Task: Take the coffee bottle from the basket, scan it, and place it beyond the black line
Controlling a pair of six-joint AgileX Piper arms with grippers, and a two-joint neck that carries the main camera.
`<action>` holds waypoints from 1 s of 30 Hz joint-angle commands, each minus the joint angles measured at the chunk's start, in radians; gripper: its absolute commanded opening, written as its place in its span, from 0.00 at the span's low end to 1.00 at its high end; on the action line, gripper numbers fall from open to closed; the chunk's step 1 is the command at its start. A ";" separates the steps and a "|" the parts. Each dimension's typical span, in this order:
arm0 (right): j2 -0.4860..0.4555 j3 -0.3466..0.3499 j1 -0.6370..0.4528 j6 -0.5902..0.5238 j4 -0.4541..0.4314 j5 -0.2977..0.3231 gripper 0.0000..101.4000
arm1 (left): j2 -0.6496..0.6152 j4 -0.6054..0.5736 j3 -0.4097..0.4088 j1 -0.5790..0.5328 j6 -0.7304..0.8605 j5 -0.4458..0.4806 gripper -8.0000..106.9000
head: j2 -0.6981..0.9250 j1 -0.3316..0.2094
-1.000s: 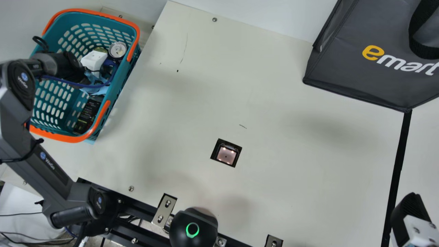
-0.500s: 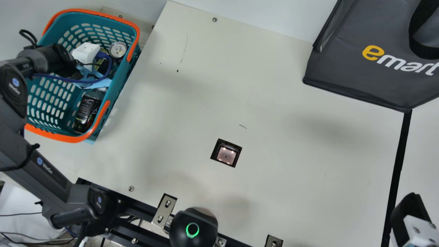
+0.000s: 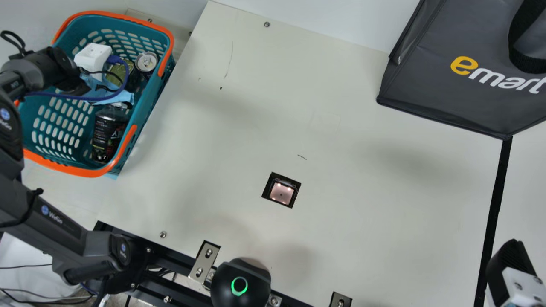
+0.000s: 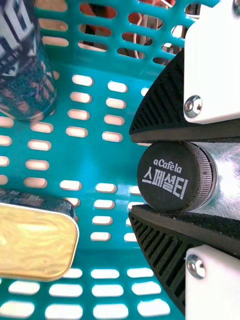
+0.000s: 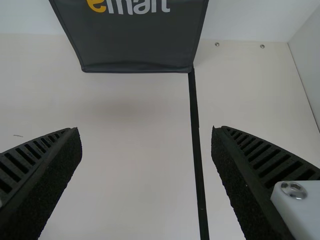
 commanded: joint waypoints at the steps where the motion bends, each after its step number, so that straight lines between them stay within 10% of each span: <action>1: 0.000 0.000 0.000 0.000 0.000 0.000 0.90 | -0.014 -0.004 0.000 0.001 0.001 0.006 0.16 | 0.002 -0.027; 30: 0.000 0.000 0.000 0.000 0.000 0.000 0.90 | -0.251 -0.034 0.052 0.051 0.029 0.109 0.16 | 0.002 -0.027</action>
